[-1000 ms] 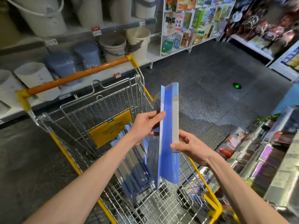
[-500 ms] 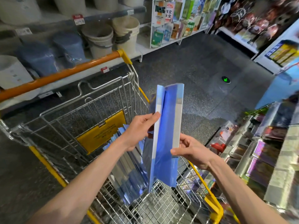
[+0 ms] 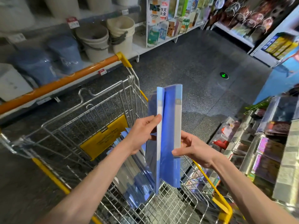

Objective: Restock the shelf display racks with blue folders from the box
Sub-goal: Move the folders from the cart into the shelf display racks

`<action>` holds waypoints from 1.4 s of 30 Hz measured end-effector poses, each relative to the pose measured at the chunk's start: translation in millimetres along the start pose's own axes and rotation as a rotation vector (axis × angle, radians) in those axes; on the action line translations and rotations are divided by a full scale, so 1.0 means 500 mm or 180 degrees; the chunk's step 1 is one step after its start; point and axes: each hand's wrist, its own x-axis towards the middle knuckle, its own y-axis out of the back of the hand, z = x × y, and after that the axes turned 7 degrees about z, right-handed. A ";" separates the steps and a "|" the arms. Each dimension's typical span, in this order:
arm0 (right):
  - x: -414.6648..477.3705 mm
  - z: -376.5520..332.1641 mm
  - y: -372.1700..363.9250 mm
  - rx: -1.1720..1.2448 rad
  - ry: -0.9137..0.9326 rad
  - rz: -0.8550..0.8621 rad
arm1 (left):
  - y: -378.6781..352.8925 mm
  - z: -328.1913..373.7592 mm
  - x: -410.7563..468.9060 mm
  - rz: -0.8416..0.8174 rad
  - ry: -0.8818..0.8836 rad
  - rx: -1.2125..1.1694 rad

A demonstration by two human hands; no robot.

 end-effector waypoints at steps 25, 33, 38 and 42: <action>-0.208 -0.112 0.005 -0.0962 0.1788 0.1087 | -0.251 0.167 -0.153 0.1546 -0.1781 0.2403; -0.347 -0.203 0.070 -0.0621 0.1838 0.1807 | -0.375 0.281 -0.300 0.1525 -0.2181 0.1814; -0.453 -0.290 0.064 -0.0639 0.2089 0.1436 | -0.447 0.361 -0.345 0.1764 -0.2325 0.1372; -0.557 -0.370 0.055 -0.0763 0.2338 0.1080 | -0.525 0.437 -0.385 0.1765 -0.2495 0.1034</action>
